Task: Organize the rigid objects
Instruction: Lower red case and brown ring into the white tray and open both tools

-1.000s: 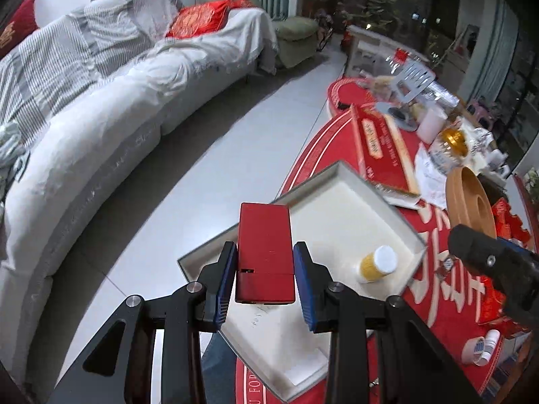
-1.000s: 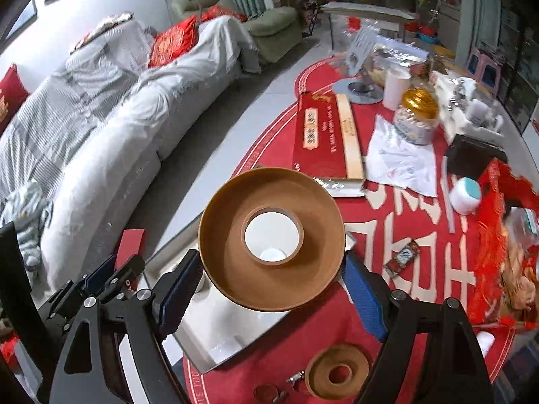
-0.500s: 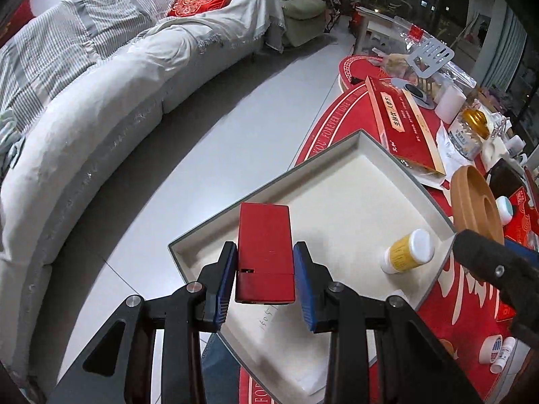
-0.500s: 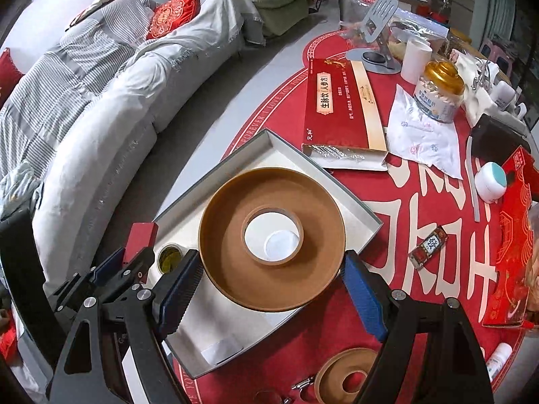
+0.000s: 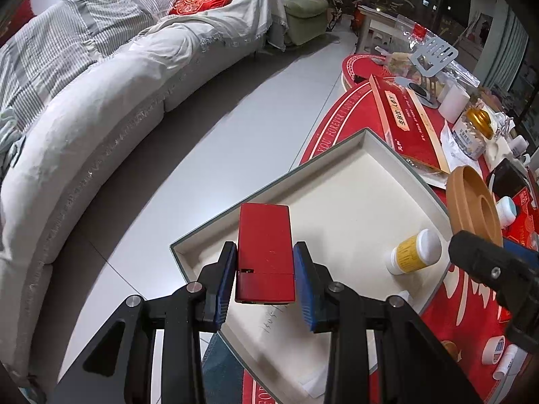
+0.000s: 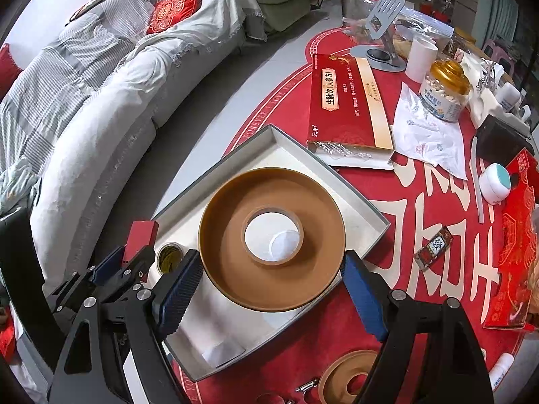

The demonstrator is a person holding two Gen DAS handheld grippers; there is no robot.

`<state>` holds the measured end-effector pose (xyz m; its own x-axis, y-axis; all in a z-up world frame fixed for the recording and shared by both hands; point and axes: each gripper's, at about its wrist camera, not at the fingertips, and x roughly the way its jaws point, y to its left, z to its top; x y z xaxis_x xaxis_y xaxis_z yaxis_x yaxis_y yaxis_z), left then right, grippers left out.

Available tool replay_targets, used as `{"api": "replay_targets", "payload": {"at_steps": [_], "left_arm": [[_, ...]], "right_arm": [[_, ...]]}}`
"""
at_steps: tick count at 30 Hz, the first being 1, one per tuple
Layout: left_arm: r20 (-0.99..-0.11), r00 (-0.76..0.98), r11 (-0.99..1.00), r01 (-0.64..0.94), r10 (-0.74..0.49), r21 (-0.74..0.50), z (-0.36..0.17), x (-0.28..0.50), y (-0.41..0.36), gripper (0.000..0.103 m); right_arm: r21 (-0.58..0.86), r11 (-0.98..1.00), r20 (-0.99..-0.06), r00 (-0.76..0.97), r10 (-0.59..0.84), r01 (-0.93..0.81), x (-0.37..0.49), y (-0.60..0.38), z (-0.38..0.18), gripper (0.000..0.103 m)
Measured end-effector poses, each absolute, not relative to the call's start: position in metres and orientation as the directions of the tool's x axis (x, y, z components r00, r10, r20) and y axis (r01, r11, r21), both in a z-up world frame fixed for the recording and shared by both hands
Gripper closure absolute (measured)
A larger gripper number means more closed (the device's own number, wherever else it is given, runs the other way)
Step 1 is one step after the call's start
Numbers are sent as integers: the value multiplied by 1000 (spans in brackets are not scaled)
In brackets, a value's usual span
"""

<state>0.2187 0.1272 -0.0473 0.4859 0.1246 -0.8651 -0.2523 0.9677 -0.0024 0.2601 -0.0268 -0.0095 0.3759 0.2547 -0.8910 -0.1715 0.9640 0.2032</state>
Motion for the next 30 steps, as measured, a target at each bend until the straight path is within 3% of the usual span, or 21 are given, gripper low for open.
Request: {"api": "replay_targets", "payload": {"at_steps": [30], "left_arm": [[-868,479,968,-252,127,3,-59,227,125,66]], "right_arm": [[173,976,-903,375,211,-133,282,-34,-27,19]]}}
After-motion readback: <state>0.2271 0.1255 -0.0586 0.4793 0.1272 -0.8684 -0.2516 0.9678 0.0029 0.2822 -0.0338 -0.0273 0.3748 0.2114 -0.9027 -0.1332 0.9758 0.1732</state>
